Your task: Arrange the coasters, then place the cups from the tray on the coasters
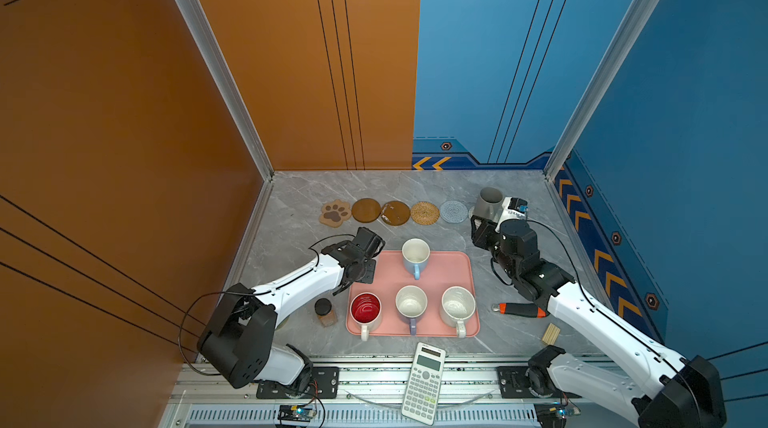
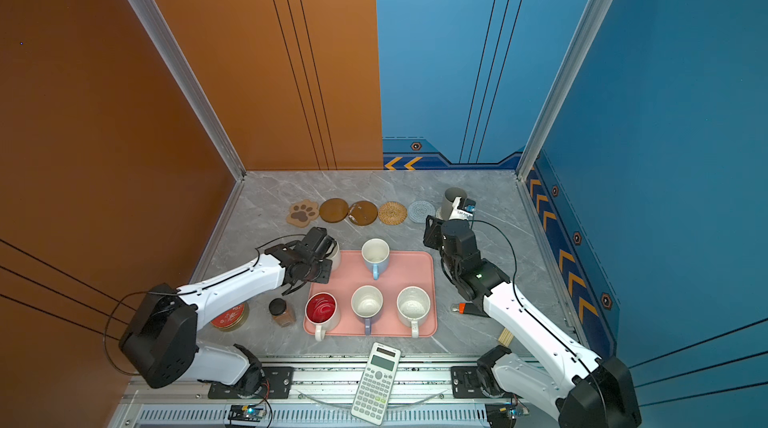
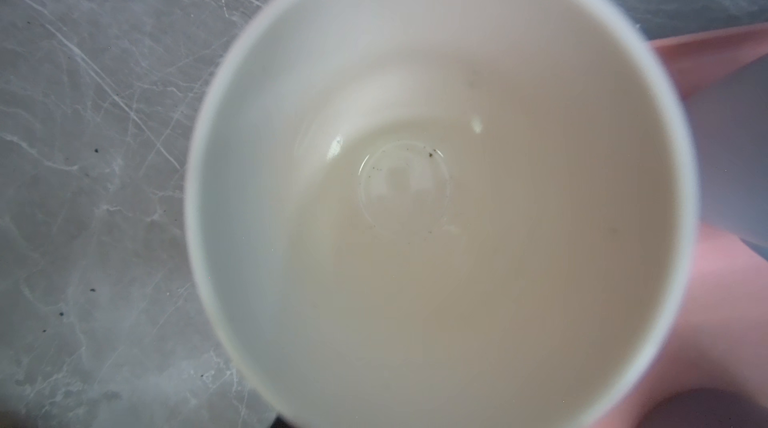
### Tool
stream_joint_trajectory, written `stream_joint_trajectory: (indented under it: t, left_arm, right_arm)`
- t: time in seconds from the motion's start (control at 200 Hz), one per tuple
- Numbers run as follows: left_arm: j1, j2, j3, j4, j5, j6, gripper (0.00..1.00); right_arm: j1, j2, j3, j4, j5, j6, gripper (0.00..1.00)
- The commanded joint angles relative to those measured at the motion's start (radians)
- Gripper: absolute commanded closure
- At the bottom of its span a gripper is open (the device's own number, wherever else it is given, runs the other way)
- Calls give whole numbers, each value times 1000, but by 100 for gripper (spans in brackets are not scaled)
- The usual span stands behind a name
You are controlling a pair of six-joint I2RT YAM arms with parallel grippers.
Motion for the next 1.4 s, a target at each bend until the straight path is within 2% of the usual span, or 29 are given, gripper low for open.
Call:
stream_joint_trajectory:
  t: [0.0,0.3,0.4,0.461,1.392]
  left_arm:
    - [9,10,28,3,15,14,73]
    - [11,15,32,3,20,15,85]
    - [11,14,32,3,22,14,92]
    - [10,14,31,2,22,13,100]
    - [10,-32,68,27,84,33,100]
  right_arm:
    - [-7,4,-9,22,-11,16,56]
    - [-10,7,-9,22,-14,17,56]
    - [-10,8,-10,22,-13,17,56]
    - [-11,8,-9,22,-14,17,56]
    - [-20,37,-6,37,-38,19,56]
